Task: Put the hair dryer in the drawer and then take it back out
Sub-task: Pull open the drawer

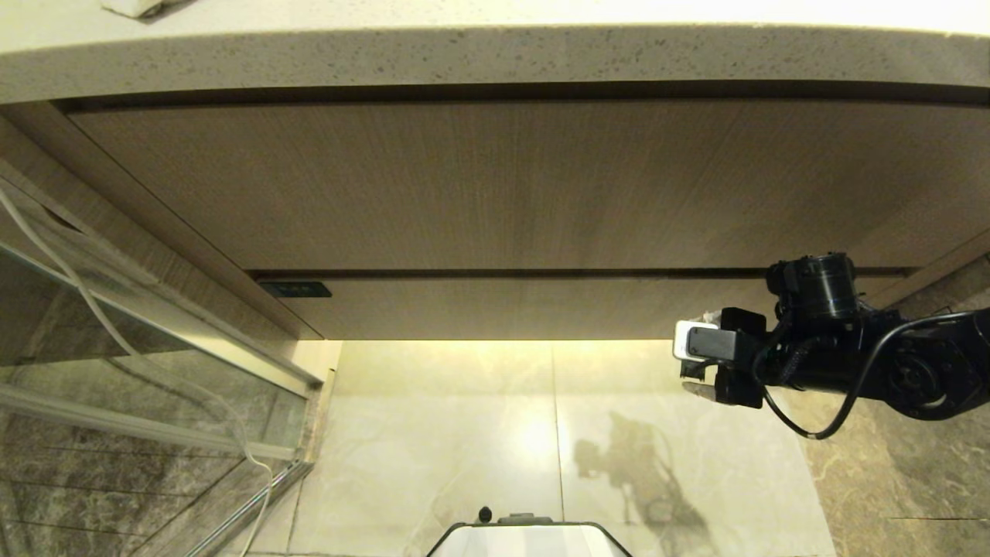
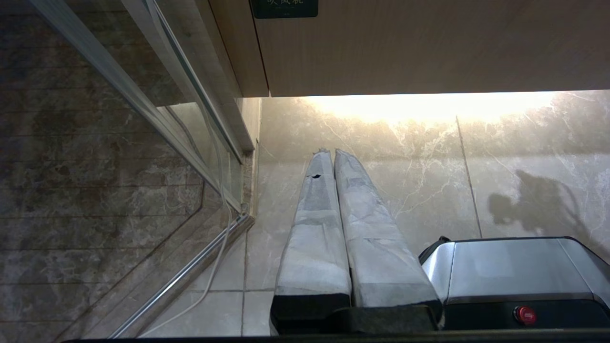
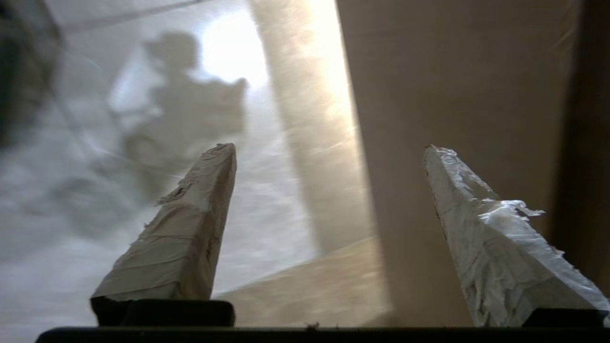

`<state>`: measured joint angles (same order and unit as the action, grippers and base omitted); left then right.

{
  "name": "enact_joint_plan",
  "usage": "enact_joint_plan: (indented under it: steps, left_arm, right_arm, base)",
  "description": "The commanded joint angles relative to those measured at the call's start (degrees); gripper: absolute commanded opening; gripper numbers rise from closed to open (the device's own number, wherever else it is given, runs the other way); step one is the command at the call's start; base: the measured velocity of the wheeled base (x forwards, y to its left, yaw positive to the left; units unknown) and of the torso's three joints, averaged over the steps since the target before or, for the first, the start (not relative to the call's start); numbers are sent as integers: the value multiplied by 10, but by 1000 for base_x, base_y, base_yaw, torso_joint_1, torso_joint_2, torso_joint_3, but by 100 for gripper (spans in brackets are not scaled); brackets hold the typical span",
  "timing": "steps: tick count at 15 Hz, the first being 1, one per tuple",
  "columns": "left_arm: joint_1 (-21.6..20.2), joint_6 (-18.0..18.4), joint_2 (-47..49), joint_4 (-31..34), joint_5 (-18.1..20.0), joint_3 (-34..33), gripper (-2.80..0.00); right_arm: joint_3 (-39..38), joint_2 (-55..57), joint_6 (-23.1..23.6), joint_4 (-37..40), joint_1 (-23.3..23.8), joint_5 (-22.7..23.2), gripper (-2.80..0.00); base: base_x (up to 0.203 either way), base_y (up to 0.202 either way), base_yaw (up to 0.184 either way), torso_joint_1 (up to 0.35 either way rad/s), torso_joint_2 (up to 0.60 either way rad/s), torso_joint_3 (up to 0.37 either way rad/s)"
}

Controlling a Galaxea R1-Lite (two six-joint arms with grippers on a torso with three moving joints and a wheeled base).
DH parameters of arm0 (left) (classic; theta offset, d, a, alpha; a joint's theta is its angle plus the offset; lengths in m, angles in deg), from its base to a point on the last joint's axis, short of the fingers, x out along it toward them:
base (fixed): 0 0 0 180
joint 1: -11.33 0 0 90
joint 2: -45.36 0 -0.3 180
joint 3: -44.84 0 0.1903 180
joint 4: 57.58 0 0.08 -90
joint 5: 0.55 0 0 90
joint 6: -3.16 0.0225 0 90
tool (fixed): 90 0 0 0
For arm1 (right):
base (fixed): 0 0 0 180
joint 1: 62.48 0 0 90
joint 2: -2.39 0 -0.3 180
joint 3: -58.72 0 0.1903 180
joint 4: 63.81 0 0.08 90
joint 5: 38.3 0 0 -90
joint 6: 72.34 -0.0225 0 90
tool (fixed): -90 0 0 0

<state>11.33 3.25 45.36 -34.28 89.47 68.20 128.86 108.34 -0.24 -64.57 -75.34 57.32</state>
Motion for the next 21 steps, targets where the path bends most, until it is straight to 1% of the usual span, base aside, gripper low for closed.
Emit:
enact_joint_plan:
  steps: [1,3,5,6,12,15,21]
  left_arm:
    - [0,0,-1,0,0,0,-280]
    - [0,0,-1,0,0,0,-280]
    - [0,0,-1,0,0,0,-280]
    - [0,0,-1,0,0,0,-280]
    - [0,0,-1,0,0,0,-280]
    - [0,0,-1,0,0,0,-280]
    - [0,0,-1,0,0,0,-280]
  right_arm:
    - [-14,-4,94,-48,4,23,0]
    - [-20,9,100,-103,2,38,0]
    - [-38,23,100,-186,2,53,0]
    - [-41,28,100,-196,2,55,0]
    - [-30,54,95,-199,3,52,0]
    - [-7,83,86,-237,3,50,0]
    - [7,102,84,-240,6,50,0]
  base:
    - [0,0,0,0,0,0]
    - [0,0,0,0,0,0]
    - [0,0,0,0,0,0]
    - [0,0,0,0,0,0]
    - [0,0,0,0,0,0]
    - [0,0,0,0,0,0]
    - [0,0,0,0,0,0]
